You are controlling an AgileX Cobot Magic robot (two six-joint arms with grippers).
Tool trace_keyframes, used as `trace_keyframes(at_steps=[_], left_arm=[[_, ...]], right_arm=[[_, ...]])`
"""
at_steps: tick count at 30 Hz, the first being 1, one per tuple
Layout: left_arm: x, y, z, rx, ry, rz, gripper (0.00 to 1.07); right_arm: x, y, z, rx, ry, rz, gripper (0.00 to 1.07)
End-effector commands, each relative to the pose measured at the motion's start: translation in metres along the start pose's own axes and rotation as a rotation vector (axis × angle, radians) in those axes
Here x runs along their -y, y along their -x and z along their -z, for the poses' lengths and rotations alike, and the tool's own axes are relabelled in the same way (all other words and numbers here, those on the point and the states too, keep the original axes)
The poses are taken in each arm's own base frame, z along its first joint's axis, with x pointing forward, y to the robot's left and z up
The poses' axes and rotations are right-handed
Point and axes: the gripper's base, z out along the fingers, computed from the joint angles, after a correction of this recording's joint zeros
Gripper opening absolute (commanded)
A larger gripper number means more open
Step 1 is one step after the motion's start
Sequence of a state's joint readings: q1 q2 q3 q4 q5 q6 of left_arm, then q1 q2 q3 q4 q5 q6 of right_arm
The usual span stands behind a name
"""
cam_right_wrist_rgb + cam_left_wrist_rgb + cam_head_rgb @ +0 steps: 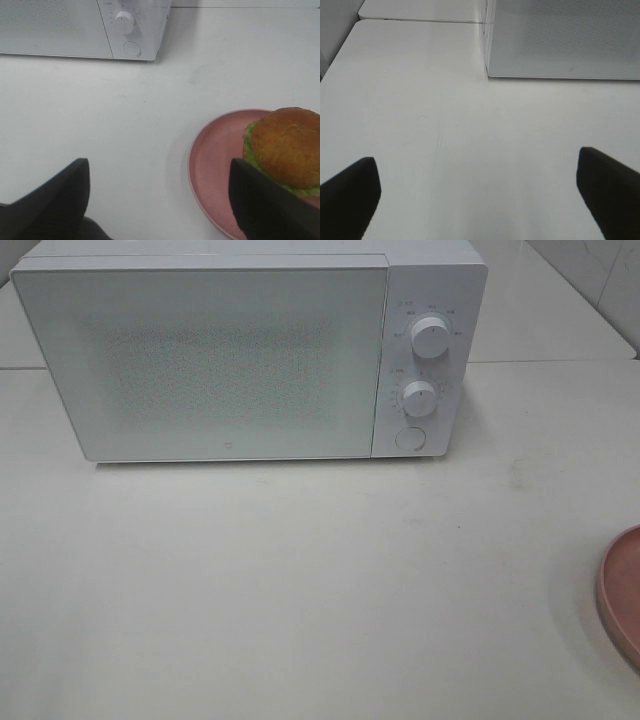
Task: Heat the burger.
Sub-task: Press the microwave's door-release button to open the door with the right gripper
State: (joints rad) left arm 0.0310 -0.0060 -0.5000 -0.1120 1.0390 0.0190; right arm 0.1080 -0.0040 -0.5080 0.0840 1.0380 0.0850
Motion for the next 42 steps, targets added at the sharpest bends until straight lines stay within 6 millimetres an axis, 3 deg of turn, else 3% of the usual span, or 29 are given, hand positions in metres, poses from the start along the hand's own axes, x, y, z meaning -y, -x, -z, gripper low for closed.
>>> trace_keyframes(at_steps=[1,19,25,42], left_arm=[[0.001,-0.002,0.002,0.018,-0.006,-0.001,1.0],[0.001,-0.002,0.002,0.018,-0.006,-0.001,1.0],[0.001,-0.002,0.002,0.018,-0.006,-0.001,1.0],[0.001,-0.002,0.002,0.018,-0.006,-0.001,1.0]], right_arm=[[0.0,-0.002,0.003,0.025,-0.002,0.008,0.74],[0.0,0.0,0.005,0.037,-0.001,0.009,0.74],[-0.003,0.018,0.008,0.038,-0.001,-0.003,0.74],[-0.003,0.053,-0.032,-0.03,-0.018,-0.02,0.74]])
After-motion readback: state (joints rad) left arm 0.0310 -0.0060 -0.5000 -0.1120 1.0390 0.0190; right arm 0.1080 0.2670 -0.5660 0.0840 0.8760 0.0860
